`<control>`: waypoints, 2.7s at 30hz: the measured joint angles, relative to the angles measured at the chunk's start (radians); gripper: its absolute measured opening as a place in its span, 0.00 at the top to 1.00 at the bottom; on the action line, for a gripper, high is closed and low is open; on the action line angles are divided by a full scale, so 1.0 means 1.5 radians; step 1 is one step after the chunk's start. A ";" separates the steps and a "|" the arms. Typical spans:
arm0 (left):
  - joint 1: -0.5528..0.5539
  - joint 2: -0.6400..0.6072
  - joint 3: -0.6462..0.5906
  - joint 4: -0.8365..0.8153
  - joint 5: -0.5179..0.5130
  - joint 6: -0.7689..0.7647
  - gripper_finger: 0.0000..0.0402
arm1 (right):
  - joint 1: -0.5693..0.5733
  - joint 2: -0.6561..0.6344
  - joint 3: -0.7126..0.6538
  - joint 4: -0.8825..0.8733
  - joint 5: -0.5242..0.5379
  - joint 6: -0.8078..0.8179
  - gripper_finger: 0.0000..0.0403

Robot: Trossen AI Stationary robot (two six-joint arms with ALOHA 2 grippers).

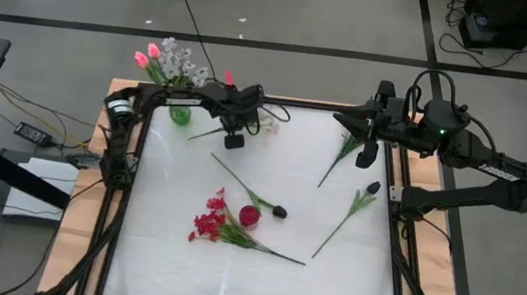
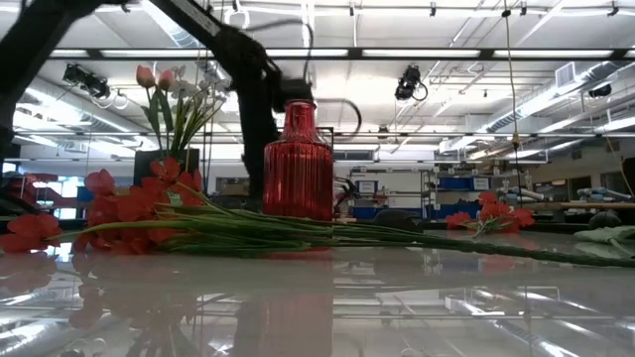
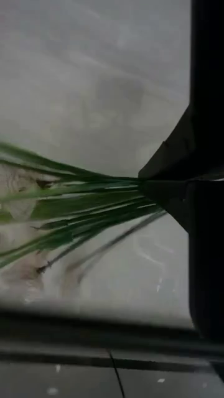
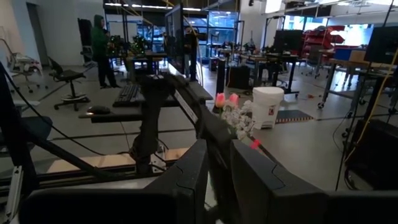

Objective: Sort flowers into vase by color
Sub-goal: Put the white flowers into the green flower vase

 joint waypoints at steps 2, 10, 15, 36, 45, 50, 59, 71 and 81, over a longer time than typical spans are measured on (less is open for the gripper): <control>-0.003 -0.043 0.000 -0.007 0.001 -0.038 1.00 | 0.000 0.000 0.000 0.000 0.000 0.000 0.80; -0.039 -0.225 -0.008 -0.004 -0.059 -0.211 1.00 | 0.000 0.000 0.000 0.000 0.000 0.000 0.80; -0.110 -0.326 -0.052 0.019 -0.174 -0.317 1.00 | 0.000 0.000 0.000 0.000 0.000 0.000 0.80; -0.510 -0.620 -0.368 0.034 -0.934 -0.787 1.00 | 0.000 0.000 0.000 0.000 0.000 0.000 0.80; -0.509 -0.623 -0.367 -0.021 -0.937 -0.844 1.00 | 0.000 0.000 0.000 0.000 0.000 0.000 0.80; -0.508 -0.622 -0.349 -0.084 -0.937 -0.833 1.00 | 0.000 0.000 0.000 0.000 0.000 0.000 0.80; -0.555 -0.595 -0.278 -0.063 -0.934 -0.813 1.00 | 0.000 0.000 0.000 0.000 0.000 0.000 0.80; -0.593 -0.540 -0.155 -0.003 -0.670 -0.678 1.00 | 0.000 0.000 0.000 0.000 0.000 0.000 0.80; -0.602 -0.528 -0.128 0.044 -0.866 -0.409 1.00 | 0.000 0.000 0.000 0.000 0.000 0.000 0.80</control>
